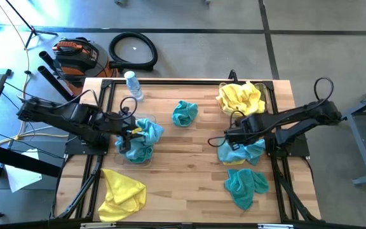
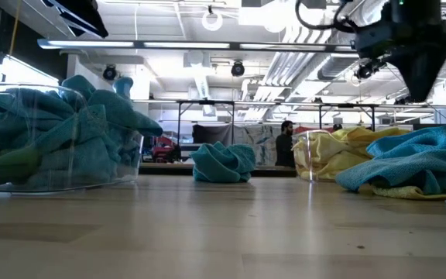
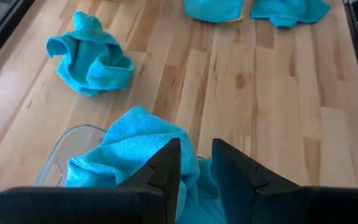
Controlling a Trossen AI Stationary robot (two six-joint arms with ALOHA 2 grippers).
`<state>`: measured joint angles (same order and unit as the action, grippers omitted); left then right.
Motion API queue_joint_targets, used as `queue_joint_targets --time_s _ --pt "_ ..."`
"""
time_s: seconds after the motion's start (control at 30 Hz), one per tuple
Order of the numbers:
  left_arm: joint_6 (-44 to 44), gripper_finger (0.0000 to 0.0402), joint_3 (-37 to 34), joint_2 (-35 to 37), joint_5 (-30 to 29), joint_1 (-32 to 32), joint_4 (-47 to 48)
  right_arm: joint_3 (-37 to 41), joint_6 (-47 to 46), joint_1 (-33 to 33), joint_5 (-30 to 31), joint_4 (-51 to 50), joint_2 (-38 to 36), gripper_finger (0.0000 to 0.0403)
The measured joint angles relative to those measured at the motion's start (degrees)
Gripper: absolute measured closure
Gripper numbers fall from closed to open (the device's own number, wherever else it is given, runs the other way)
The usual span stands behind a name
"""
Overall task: Sort microfiber towel by color & place in baskets
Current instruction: Put the blue microfiber cloth into the left transparent bin
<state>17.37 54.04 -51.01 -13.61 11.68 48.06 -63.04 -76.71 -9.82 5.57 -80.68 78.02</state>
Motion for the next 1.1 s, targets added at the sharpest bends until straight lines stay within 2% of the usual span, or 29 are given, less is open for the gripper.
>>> queue_joint_targets --time_s 0.13,0.47,0.63,0.73,0.8,0.97,1.0,1.1 --pt "0.0 0.0321 0.0 1.1 0.0 0.0 -0.1 3.6 -1.8 -0.4 -1.8 0.8 0.0 0.0385" --pt "0.4 0.0321 0.0 1.9 0.0 0.0 -0.3 12.3 -2.9 -0.4 -2.6 9.8 0.0 0.0258" --pt "0.4 0.0321 0.0 1.9 0.0 0.0 -0.3 17.1 -4.0 -0.4 -2.6 17.0 0.0 0.0235" --pt "0.4 0.0321 0.0 1.9 -0.2 0.0 -0.3 19.3 -4.3 -0.4 -2.7 20.8 0.0 0.0241" --pt "0.4 0.0321 0.0 1.9 -0.4 0.0 -0.3 19.8 -4.3 -0.4 -2.7 22.3 0.0 0.0263" --pt "-0.4 0.0321 0.0 1.9 -0.4 0.0 -0.3 18.0 -4.1 -0.4 -2.2 21.4 0.0 0.0378" --pt "-0.6 0.0321 0.0 1.9 -0.4 0.0 -0.3 17.2 -3.7 -0.4 -2.0 20.7 0.0 0.0389" --pt "-1.1 0.0321 0.0 1.9 -0.5 0.0 -0.3 13.9 -3.4 -0.4 -1.9 18.6 0.0 0.0381"
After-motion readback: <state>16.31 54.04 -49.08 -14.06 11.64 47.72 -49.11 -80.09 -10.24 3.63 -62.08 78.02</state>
